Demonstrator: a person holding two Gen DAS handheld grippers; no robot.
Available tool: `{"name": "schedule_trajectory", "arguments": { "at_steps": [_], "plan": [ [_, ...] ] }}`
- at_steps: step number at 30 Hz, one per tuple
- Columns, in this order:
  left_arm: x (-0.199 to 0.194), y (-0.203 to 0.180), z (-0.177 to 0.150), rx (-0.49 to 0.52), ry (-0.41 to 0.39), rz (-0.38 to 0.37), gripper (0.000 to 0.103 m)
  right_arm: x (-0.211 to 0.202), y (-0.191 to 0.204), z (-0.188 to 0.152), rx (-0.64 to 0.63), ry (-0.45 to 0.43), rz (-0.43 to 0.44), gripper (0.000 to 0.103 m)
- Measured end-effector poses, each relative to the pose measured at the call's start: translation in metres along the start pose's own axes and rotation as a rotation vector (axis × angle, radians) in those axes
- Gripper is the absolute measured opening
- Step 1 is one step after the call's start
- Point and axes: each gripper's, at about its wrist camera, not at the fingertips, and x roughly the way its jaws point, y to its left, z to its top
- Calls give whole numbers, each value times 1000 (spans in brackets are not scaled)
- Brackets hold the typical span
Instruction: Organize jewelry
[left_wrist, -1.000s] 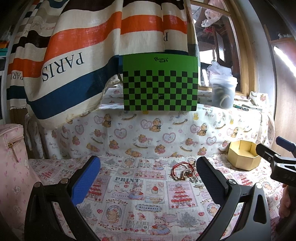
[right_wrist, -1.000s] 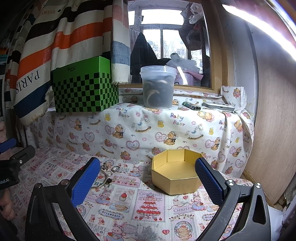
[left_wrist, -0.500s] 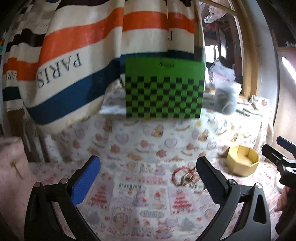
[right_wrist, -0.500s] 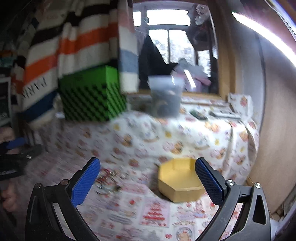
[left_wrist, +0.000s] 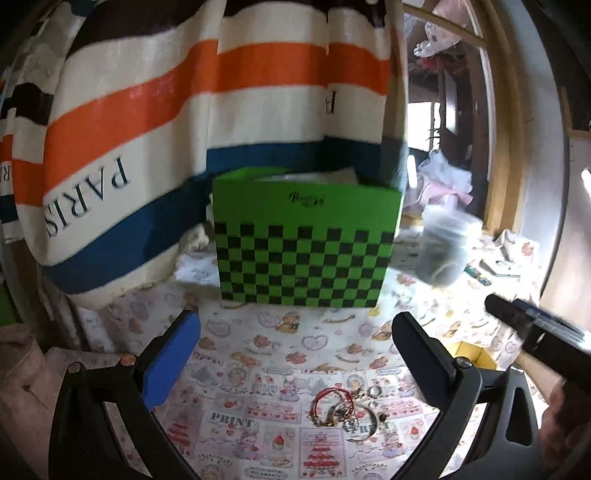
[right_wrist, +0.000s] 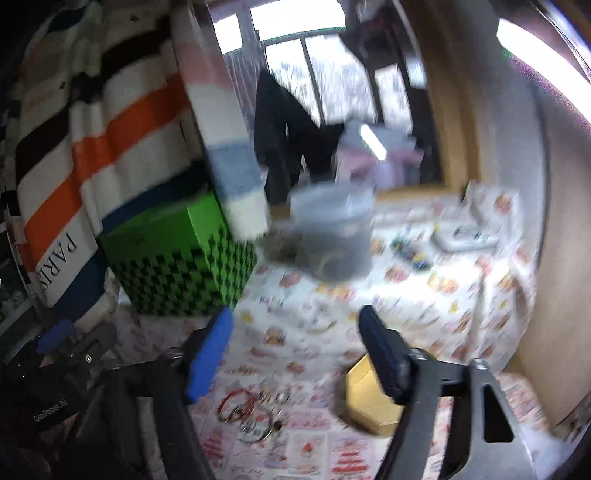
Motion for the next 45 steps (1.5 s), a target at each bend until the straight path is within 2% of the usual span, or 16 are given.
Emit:
{"name": "schedule_trajectory", "arguments": {
  "at_steps": [2,3,5,7,10,14,17,23,25,28,31,34,37,38,42,45],
  "plan": [
    [12,8,-12,-46,2,-1,103,20,0,-18,-11,47,-2,58],
    [20,12,-19,-68,8,-4,103,35,0,-28,-22,100,-4,52],
    [42,18,-31,-96,65,-7,103,59,1,-43,-38,186,23,45],
    [62,21,-40,-107,131,-27,103,85,1,-60,-39,264,34,43],
    [77,19,-54,-82,167,-32,103,111,5,-78,-58,354,66,36],
    [87,13,-66,-39,192,-34,103,123,9,-91,-78,384,51,29],
    [91,9,-72,-24,208,-26,103,126,13,-96,-106,394,39,19],
    [96,7,-79,-13,230,-48,103,131,18,-101,-97,453,60,18],
    [102,8,-82,-34,259,-92,103,133,18,-102,-94,470,69,13],
    [109,6,-86,-26,292,-106,102,136,19,-103,-93,472,63,10],
    [110,1,-88,-18,314,-159,82,134,17,-100,-73,467,54,9],
    [110,-7,-90,-27,348,-249,65,121,5,-90,-37,435,43,9],
    [111,-17,-93,-30,399,-331,40,108,-6,-76,10,396,42,9],
    [112,-22,-95,-32,418,-351,37,104,-9,-73,24,384,42,9],
    [120,-40,-106,-6,498,-345,20,94,-17,-64,40,358,37,9],
    [125,-47,-112,12,529,-315,14,92,-18,-63,46,360,39,9]
  ]
}}
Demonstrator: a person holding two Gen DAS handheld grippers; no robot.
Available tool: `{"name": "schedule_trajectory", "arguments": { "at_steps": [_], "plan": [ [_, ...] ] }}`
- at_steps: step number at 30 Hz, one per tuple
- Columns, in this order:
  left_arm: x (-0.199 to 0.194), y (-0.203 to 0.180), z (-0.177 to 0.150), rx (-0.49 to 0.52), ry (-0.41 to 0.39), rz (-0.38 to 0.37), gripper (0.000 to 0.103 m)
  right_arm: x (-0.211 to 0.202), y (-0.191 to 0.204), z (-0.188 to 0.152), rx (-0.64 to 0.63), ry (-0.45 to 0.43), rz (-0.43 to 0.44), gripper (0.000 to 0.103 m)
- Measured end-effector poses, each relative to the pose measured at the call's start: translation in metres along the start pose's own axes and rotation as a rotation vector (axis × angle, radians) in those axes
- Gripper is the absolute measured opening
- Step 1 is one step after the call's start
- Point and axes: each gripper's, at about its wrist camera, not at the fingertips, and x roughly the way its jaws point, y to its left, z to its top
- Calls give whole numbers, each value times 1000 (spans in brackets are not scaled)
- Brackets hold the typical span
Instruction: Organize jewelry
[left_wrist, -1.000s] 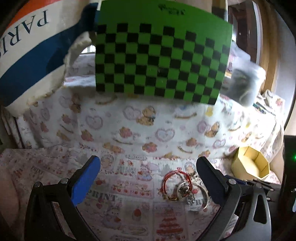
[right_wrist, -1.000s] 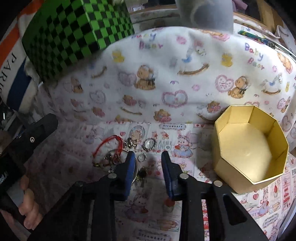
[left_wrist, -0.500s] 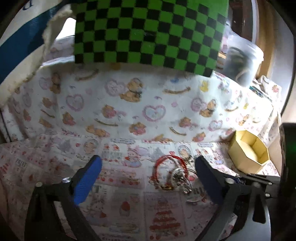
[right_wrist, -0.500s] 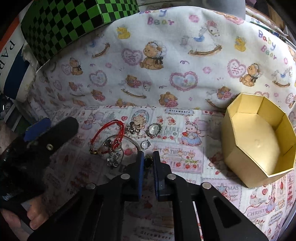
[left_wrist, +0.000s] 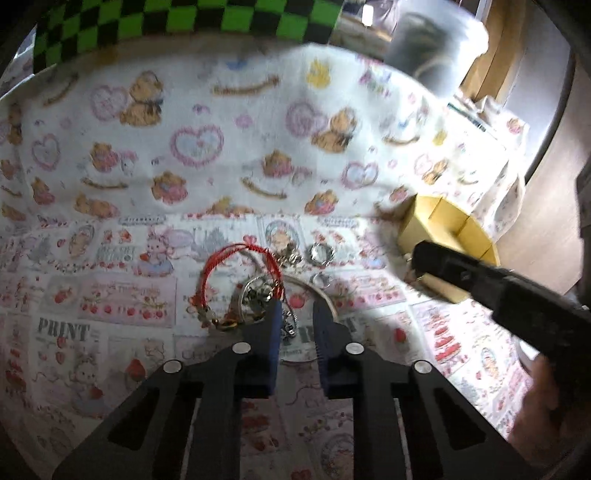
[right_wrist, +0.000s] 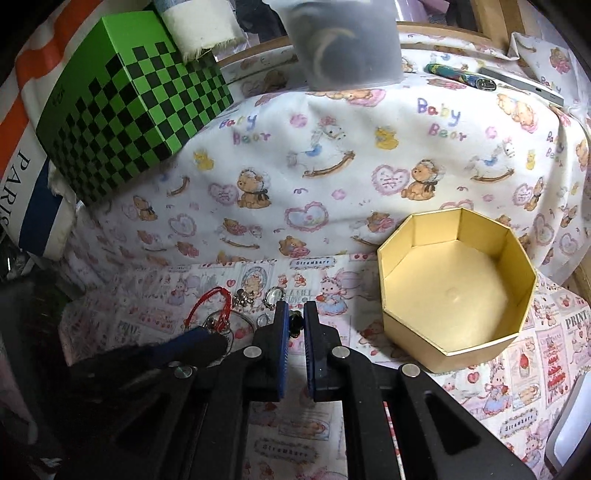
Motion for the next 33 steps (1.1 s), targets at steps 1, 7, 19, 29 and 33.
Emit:
{"name": "schedule_trajectory", "arguments": {
  "at_steps": [1,7,19,29,33],
  "plan": [
    [3,-1,1,6,1,17,11,0,0,0,-3,3,1,9],
    [7,-10,3,66,-35,137,11,8,16,-7,-43,7,-9,9],
    [10,6,7,-1,4,75,0,11,9,-5,-37,13,-26,9],
    [-19,19,11,-34,-9,4,5,3,7,-4,-45,0,-24,9],
    [0,0,5,67,39,85,31,4,10,-5,-58,2,-33,9]
  ]
}}
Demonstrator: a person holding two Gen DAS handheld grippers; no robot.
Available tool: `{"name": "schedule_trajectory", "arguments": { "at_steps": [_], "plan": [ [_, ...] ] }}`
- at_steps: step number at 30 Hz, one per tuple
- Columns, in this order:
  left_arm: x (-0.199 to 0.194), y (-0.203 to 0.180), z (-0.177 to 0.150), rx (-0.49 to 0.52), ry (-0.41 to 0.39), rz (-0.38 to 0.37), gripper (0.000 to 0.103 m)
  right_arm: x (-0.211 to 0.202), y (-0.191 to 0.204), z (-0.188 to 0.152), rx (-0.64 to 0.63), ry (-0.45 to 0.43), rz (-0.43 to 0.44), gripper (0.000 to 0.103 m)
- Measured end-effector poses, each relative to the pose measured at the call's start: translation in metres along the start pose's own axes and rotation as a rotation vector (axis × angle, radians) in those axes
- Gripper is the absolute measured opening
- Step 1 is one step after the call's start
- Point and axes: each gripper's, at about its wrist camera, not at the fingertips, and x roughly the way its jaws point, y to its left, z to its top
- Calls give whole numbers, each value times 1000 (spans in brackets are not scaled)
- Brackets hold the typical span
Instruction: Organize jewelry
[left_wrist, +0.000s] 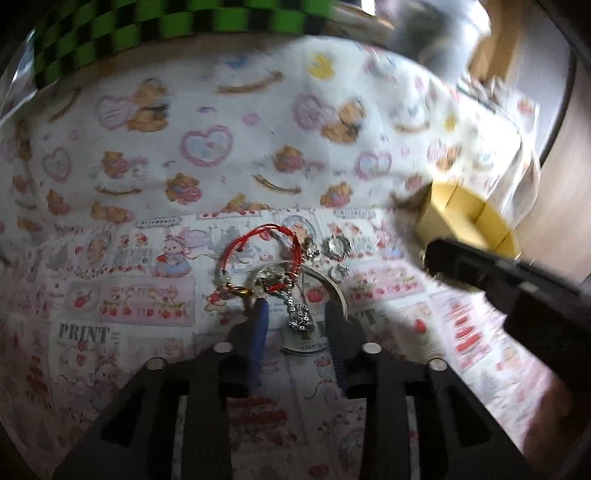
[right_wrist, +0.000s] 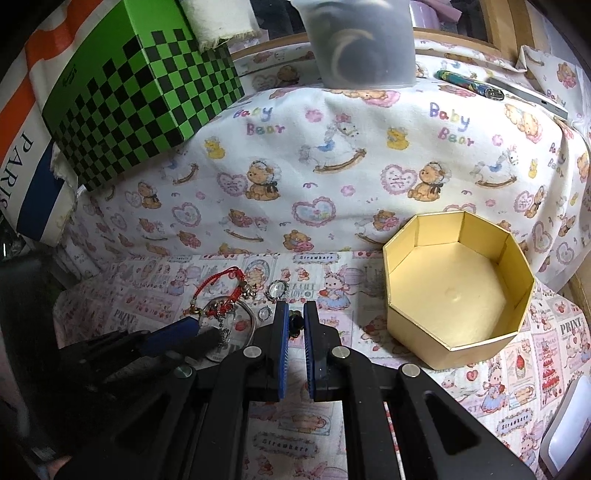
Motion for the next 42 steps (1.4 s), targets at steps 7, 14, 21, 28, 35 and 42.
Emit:
{"name": "schedule_trajectory", "arguments": {
  "at_steps": [7,14,21,28,35,42],
  "plan": [
    [14,-28,-1,79,-2,58,11,-3,-1,3,11,-3,2,9],
    [-6,-13,5,16,-36,24,0,-6,-4,4,18,-11,-1,9],
    [-53,4,7,-25,-133,-48,0,-13,-3,5,10,-27,-5,9],
    [-9,-18,5,19,-57,18,15,-9,-2,3,-1,-20,-18,9],
    [16,-9,8,-39,-8,32,16,-7,-7,5,13,-22,-25,9],
    [35,-21,23,-12,16,148,8,-11,-11,5,27,-29,-17,9]
  ]
}}
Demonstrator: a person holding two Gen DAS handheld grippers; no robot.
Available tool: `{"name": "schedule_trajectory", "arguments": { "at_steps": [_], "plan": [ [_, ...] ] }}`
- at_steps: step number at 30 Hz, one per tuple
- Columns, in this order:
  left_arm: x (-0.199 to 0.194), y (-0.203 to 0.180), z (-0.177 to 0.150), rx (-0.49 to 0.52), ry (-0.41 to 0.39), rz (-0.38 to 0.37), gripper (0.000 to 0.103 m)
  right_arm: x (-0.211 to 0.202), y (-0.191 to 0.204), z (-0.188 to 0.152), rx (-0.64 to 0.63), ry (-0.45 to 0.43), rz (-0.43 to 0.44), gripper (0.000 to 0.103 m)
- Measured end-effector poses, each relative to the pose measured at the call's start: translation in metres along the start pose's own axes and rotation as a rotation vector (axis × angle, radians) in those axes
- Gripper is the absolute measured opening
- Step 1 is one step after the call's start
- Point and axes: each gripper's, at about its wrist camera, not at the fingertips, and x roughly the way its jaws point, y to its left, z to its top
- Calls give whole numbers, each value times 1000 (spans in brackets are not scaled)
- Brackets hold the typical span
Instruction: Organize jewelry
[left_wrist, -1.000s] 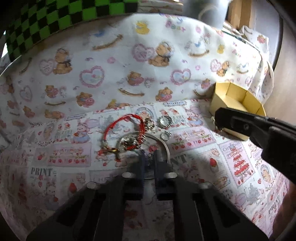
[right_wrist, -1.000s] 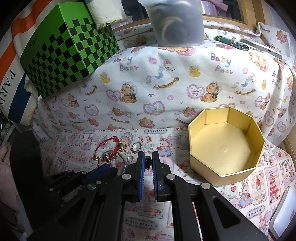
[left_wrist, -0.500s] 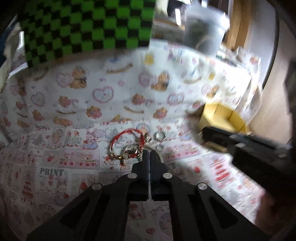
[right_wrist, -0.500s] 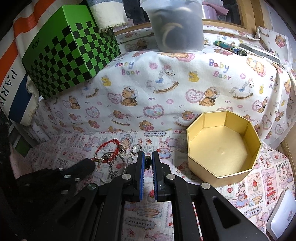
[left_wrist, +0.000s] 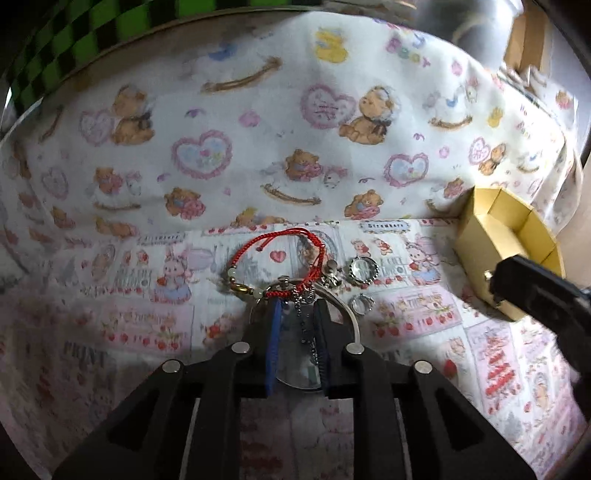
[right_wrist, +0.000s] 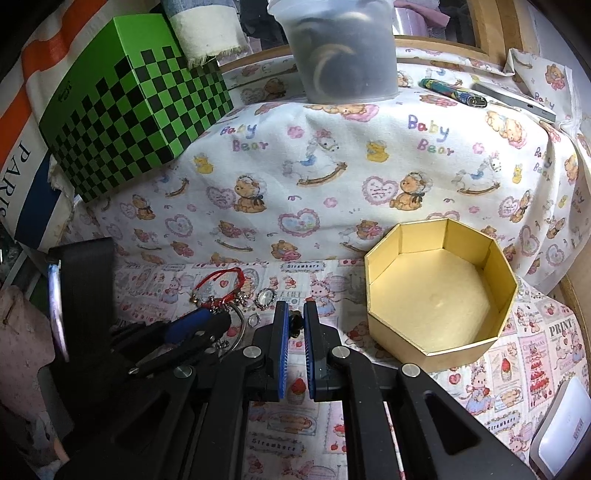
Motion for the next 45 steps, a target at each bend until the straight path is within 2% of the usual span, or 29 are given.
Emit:
{"name": "schedule_trajectory", "arguments": {
  "at_steps": [2,6,13,20,24,28,31,33,36,39,45],
  "plan": [
    [1,-1,3,6,-1,2,5,-1,-3,1,14,-2,6,9],
    [-9,15,3,-43,-5,-77,3,-3,-9,2,35,-7,6,9],
    [-73,41,2,-77,-81,-161,3,-12,-12,4,42,-30,5,9],
    [-130,46,10,-35,-186,-167,3,-30,-8,8,23,-76,1,9],
    [-161,32,18,14,-227,-190,3,-55,-5,12,8,-127,42,9],
    [-184,13,28,76,-260,-228,3,-75,-11,15,-29,-158,33,9],
    [-186,-3,37,86,-288,-332,3,-82,-28,17,-37,-173,-5,9],
    [-180,-19,43,106,-286,-372,3,-82,-47,17,-10,-178,-28,9],
    [-162,-46,51,145,-256,-409,3,-75,-75,16,39,-172,-52,9],
    [-138,-71,57,176,-203,-455,3,-60,-104,15,105,-127,-73,9],
    [-100,-101,60,179,-153,-474,3,-53,-119,12,140,-88,-34,9]
  ]
}}
